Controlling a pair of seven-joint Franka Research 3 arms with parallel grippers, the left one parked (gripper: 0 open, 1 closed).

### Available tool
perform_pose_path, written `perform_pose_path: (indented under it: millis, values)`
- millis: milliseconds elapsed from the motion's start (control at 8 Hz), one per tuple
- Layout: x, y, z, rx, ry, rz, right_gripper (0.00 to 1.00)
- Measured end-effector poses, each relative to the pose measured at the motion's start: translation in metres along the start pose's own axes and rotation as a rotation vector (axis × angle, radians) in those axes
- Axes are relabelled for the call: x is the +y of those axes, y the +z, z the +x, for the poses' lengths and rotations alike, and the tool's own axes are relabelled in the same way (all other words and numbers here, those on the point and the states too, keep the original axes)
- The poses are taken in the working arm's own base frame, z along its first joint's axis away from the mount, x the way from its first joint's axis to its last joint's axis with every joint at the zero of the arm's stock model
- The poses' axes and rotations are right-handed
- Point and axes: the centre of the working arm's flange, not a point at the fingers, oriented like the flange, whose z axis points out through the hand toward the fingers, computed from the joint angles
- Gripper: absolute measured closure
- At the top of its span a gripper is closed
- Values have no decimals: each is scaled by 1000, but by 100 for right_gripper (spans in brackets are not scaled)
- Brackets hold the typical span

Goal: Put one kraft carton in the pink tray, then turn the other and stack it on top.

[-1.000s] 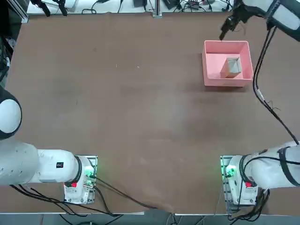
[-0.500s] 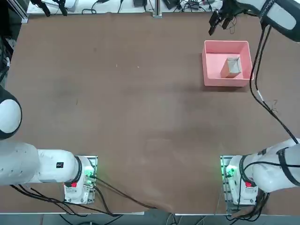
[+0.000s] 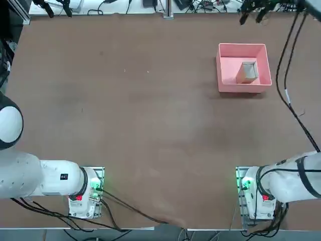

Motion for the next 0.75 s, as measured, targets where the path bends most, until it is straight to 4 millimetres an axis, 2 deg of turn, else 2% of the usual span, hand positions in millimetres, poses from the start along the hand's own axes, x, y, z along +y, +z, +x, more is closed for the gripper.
perform_pose_path:
  millis: [250,500,750]
  values:
    - [30,-21,-1,0,52,-8,0]
    - [46,-41,-6,-21,78,-39,0]
    - [77,-48,-13,-57,127,-42,0]
